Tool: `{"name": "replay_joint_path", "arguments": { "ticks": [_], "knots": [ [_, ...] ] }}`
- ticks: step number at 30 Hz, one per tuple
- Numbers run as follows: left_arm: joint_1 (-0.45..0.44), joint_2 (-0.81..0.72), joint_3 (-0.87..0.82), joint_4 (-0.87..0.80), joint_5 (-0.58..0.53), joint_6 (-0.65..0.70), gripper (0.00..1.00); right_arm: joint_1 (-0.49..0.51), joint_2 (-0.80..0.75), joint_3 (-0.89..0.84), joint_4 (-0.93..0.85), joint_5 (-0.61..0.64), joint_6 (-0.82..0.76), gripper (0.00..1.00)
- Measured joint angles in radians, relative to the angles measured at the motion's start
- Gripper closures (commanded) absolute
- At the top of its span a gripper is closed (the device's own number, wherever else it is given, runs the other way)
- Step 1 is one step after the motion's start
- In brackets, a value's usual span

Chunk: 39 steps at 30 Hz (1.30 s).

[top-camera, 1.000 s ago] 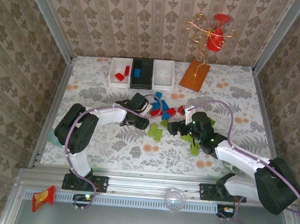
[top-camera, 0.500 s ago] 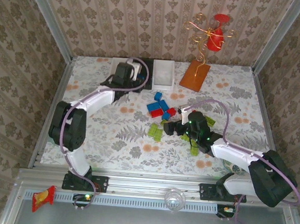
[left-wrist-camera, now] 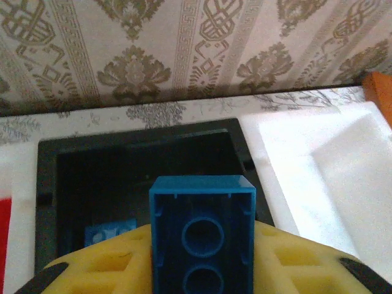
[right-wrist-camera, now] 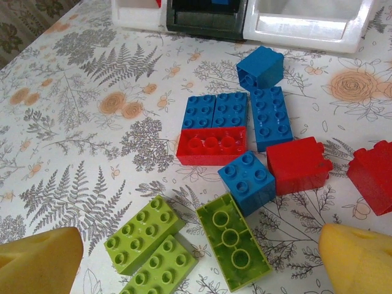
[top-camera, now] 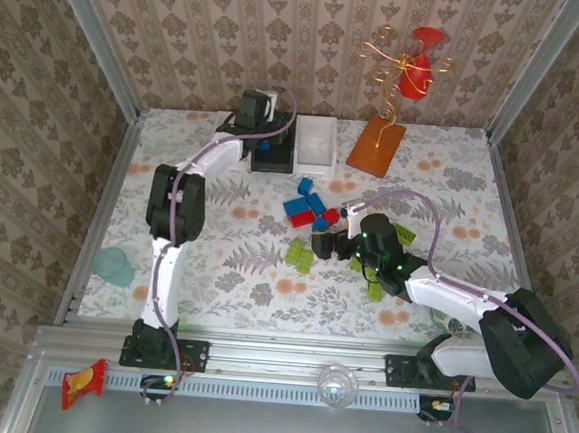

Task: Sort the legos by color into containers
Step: Place the lego in the container, then pick up the lego from the top-center of the table.

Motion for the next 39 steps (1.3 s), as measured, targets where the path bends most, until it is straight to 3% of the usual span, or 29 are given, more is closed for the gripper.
{"name": "replay_joint_path", "arguments": {
  "ticks": [6,11,14,21,27,33,39],
  "knots": [
    [0.001,0.051,0.133,-0.094,-0.017,0.01,0.37,0.002,-0.043,0.0,-0.007,0.005,0.001,0.0],
    [0.0,-0.003,0.094,-0.105,-0.015,0.026,0.33,0.002,-0.06,0.0,-0.01,0.008,0.0,0.0],
    [0.001,-0.138,-0.08,-0.092,0.016,0.026,0.32,0.002,-0.069,0.0,-0.031,0.019,-0.002,0.0],
    [-0.014,-0.618,-0.678,0.048,0.114,0.026,0.27,-0.007,-0.108,0.006,-0.145,0.087,-0.038,0.0],
    [-0.027,-0.905,-1.106,0.141,0.163,0.001,0.24,-0.053,0.018,0.13,-0.247,0.105,-0.026,0.0],
    [-0.078,-0.931,-1.272,0.164,0.18,-0.02,0.23,-0.058,0.254,0.308,-0.303,0.134,0.043,0.01],
    [-0.182,-0.792,-1.209,0.202,0.154,-0.031,0.23,-0.058,0.302,0.349,-0.327,0.161,0.083,0.01]
  ]
}}
